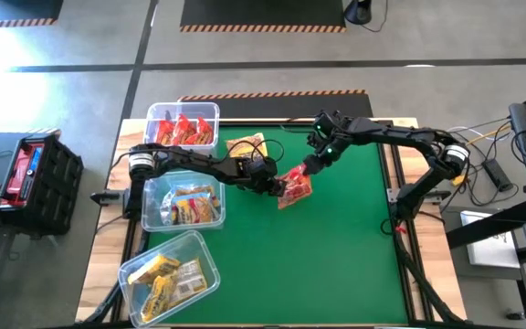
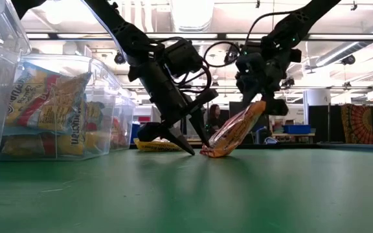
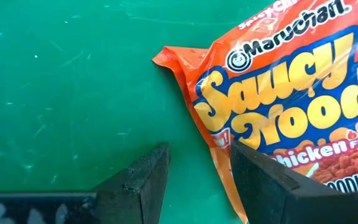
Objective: Sort Maruchan noodles
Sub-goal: Put the orange noodle pack into the top transparent bin
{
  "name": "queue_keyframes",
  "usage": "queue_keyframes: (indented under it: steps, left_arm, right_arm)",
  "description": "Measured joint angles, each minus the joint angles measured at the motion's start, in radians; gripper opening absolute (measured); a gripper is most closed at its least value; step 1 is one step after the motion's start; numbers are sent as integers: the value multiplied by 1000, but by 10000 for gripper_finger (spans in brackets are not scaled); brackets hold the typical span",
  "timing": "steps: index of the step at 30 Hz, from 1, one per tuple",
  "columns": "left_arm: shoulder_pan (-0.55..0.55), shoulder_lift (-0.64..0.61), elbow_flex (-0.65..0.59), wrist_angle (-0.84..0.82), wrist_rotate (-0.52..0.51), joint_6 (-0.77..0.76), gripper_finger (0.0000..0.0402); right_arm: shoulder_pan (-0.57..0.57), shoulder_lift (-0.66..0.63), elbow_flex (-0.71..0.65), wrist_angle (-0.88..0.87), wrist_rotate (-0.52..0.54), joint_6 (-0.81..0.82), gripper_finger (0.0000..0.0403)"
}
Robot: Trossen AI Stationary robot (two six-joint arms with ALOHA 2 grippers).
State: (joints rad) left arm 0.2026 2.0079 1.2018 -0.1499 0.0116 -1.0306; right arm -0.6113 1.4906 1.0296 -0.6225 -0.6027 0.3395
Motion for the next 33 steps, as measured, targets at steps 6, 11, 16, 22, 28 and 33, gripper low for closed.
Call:
queue_keyframes:
  steps: [6,11,16,22,28,33]
  left_arm:
    - [1,1,0,6,-22,0,157]
    - [3,8,0,17,-29,0,157]
    - [4,30,0,28,-24,-21,157]
    - [5,37,-2,47,-20,-34,147]
    - [5,37,-4,103,-20,-26,136]
    - [5,32,-4,113,-21,-26,134]
  right_arm:
    - [16,0,-26,28,0,55,228]
    - [64,0,-77,143,0,152,228]
    - [111,1,-140,297,2,262,228]
    - [137,1,-180,359,76,302,226]
    - [138,2,-186,360,96,291,203]
    - [137,2,-186,364,98,265,165]
